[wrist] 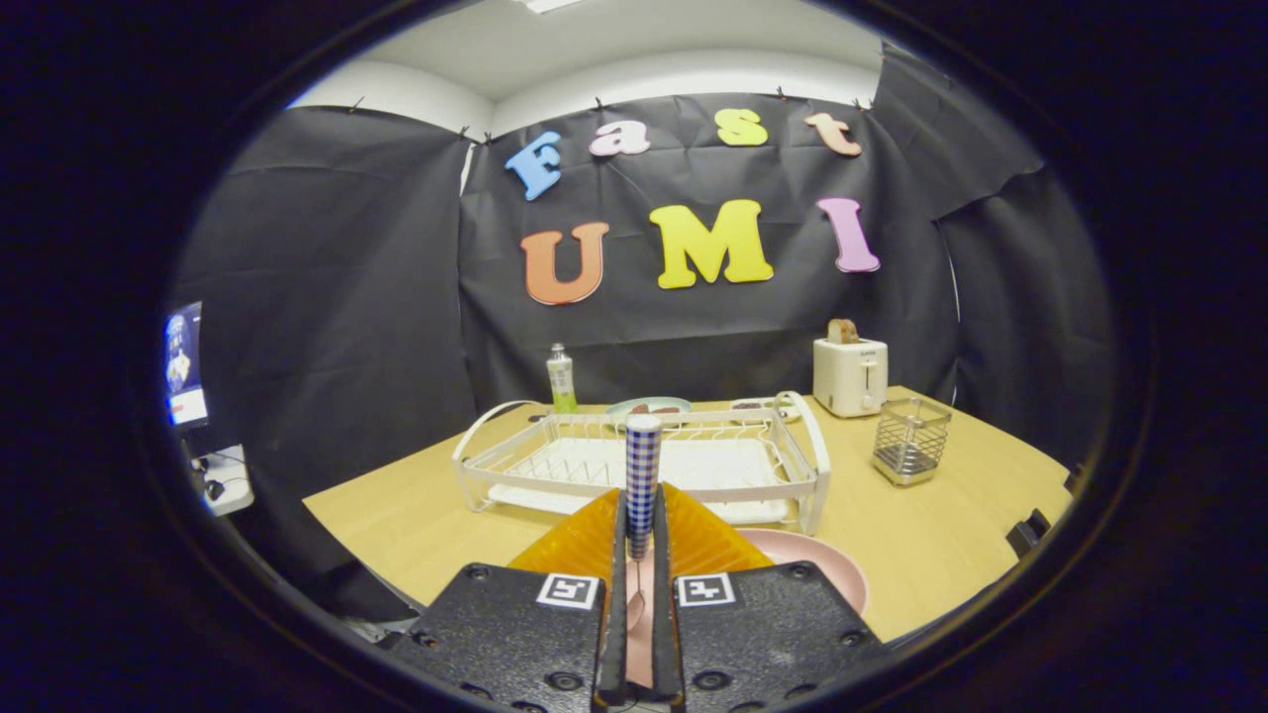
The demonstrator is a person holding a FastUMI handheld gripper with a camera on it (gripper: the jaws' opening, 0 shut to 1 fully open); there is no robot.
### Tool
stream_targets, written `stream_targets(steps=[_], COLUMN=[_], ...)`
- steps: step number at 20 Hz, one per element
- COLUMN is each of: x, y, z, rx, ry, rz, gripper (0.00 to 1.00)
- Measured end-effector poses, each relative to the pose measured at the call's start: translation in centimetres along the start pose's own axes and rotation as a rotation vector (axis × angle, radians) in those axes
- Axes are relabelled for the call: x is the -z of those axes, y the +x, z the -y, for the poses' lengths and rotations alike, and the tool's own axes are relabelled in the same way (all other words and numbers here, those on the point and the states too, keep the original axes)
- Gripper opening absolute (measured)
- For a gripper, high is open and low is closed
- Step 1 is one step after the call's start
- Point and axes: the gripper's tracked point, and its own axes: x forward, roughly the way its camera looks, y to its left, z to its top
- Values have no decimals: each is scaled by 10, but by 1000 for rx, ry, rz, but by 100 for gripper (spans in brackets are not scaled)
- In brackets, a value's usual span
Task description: Take the plate from the dish rack, then take the spoon from the basket and place it into the plate.
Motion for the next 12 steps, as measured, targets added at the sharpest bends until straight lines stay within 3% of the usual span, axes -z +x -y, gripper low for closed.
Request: stream_targets(steps=[3, 7, 12], x=[4, -8, -23], y=[2, -5, -20], z=[0, 15, 39], rx=[0, 36, 74], ry=[-11, 16, 6], rz=[-14, 6, 32], gripper=[17, 27, 80])
